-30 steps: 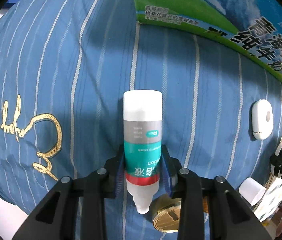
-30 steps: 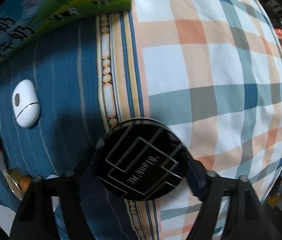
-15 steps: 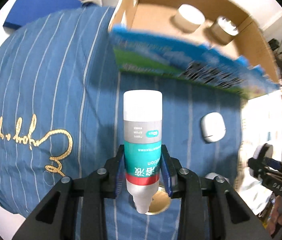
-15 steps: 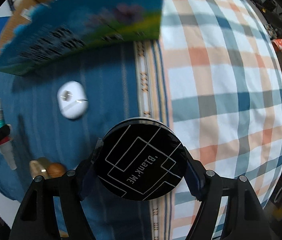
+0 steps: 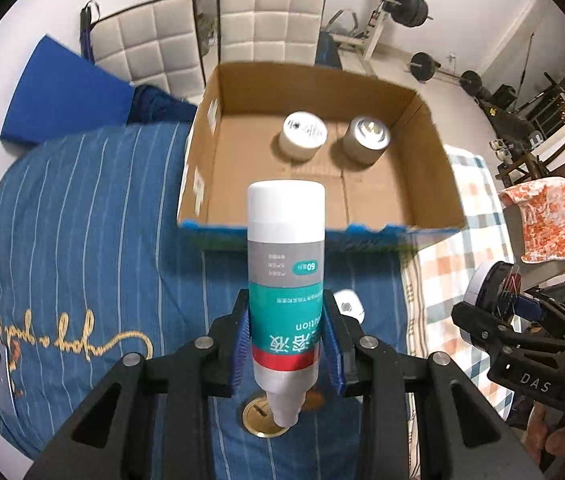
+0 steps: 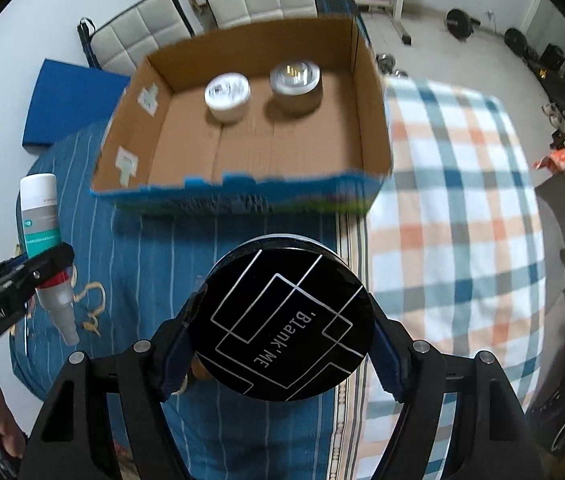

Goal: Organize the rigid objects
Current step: 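Carry the lotion bottle and black tin over the box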

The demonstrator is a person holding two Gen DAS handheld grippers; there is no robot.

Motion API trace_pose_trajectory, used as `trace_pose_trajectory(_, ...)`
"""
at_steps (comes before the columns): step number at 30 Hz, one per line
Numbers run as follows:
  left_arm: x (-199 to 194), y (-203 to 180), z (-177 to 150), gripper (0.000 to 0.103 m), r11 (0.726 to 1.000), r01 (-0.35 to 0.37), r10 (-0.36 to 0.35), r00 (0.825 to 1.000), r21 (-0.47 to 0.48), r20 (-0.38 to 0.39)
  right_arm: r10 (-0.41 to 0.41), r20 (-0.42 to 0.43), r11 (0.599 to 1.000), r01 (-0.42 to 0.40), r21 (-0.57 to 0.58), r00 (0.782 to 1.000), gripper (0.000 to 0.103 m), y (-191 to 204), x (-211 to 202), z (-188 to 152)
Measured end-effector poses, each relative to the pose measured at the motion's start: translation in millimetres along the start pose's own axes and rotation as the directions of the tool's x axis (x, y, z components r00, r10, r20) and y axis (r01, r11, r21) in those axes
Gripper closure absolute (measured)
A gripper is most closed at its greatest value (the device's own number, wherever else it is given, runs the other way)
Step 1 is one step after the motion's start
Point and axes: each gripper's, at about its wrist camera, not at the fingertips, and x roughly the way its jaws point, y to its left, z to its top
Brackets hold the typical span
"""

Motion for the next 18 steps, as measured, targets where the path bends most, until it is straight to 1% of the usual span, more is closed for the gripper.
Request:
trace_pose_trajectory(4,-5.1,-1.7,12.4,0.074,1.000,0.015,-0.016,1.000,0.012,0.027,-0.011,0.036,1.000,0.011,0.001,0.999,0.026,3.0,-14.2,14.0)
trace_pose_trajectory(8,-3.0,-3.2,23.6,0.074,0.999,0.037,-0.038,0.998,0.016,0.040,-0.006,0.055,1.000,0.006,-0.003,0.998,0.026,6.5,-23.8,23.8)
trace_pose_trajectory(14,2.1,-12.5,45.3,0.074,0.998,0.053,-0.055,0.997,0.036,0.053,0.018,0.061,1.000,-0.018,-0.007,0.998,0.026,10.3,-25.1,41.1)
trace_pose_trajectory(18,15.3,-10.6,69.2,0.074,0.998,0.063,-0.064,0.997,0.025,0.037,0.037,0.064,0.999,-0.038,0.012,0.997,0.026,5.4,-19.9,64.6)
